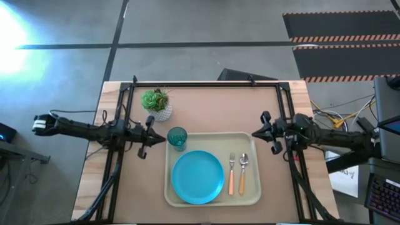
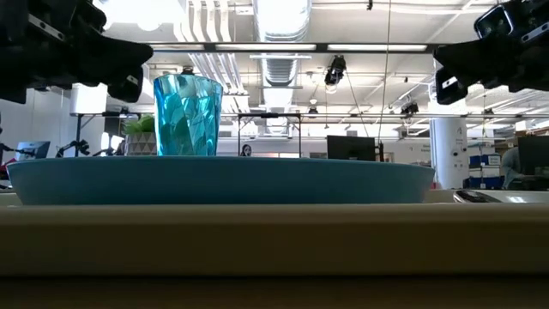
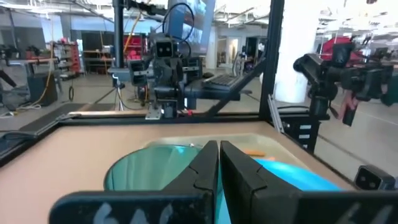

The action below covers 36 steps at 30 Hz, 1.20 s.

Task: Pick and place plate/cup/fork/spoon on tray
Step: Return to Home Position

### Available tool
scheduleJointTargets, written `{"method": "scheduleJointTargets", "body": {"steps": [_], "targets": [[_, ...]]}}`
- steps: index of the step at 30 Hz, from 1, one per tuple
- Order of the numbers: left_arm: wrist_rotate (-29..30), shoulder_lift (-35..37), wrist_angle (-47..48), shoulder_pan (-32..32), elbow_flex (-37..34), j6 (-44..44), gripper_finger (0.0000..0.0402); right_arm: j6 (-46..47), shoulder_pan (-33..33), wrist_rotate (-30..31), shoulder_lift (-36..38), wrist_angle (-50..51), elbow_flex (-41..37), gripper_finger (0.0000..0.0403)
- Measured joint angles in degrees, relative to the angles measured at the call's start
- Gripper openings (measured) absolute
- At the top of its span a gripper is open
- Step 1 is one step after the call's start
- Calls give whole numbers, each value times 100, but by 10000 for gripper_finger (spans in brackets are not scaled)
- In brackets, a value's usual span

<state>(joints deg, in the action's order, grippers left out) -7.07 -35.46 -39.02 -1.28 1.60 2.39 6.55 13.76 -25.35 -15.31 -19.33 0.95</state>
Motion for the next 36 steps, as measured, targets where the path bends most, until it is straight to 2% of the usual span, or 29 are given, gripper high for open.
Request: {"method": "scheduleJointTargets", "body": {"steps": [5,9,14,17,23,31,36], "targets": [[0,-346,6,3,36,-266,0,-130,-447,632,-500,-23,-13,9],[-140,-359,6,4,38,-265,0,-121,-490,600,-759,-127,-15,9],[-289,34,171,4,220,-262,0,-234,-488,598,-765,-526,-17,9],[-305,346,953,4,376,-262,0,-222,-488,595,-765,-572,-20,9],[-469,1035,3254,-2,955,-304,0,-206,-488,595,-772,-548,-22,9],[-461,2161,4546,0,1351,-749,0,-211,-488,743,-774,-546,-24,9],[-352,2878,4820,0,1287,-773,0,-208,-488,744,-774,-544,-26,9]]}}
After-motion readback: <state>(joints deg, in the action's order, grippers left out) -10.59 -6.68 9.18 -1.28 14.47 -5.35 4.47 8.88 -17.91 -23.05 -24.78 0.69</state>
